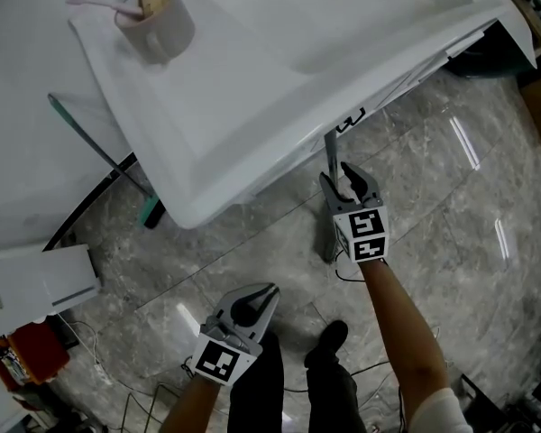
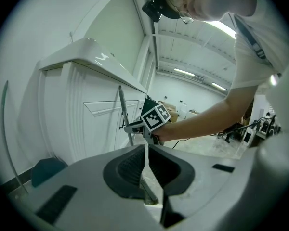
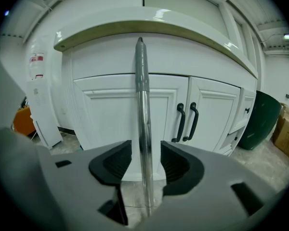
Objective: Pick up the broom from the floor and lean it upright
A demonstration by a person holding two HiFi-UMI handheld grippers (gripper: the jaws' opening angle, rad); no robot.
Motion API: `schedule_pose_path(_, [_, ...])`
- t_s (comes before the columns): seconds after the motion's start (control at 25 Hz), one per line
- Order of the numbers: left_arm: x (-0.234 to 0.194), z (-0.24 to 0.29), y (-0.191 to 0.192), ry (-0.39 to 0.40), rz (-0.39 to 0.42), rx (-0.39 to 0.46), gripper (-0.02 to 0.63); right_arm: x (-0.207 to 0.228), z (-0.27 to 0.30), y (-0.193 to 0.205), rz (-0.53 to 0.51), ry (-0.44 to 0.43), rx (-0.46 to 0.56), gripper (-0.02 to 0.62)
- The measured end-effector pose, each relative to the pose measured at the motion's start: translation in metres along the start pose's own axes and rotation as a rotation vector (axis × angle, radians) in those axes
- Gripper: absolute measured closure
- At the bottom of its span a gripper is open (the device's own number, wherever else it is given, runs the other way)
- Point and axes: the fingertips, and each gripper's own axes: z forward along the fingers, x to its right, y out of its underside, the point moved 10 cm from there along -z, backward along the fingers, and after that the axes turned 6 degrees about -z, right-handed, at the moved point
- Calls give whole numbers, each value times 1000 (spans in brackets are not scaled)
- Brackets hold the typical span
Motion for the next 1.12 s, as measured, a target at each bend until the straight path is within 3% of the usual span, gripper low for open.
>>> schedule_pose_path(0.08, [1,-1,-3,-11,-39,-8,584,-2,-4,-3,-11,-16,-12,402])
schedule_pose_path(0.36, [13,-21,-47,-20,-45,-22,584,-5,-49,-40,-41,-68,-57,387])
schedule_pose_path(0.76, [59,-57,-117,-6,11,-17,584,4,-175,-115,-38,-123,-87,453])
schedule_pose_path(0.92, [90,-71,-152,-9,-21,-39,584,6,-233,-153,-19,-153,-57,505])
schedule_pose_path(1.12, [147,-97,-192,-110,-35,-92,584,17,-332,-190,82,-157,-47,571])
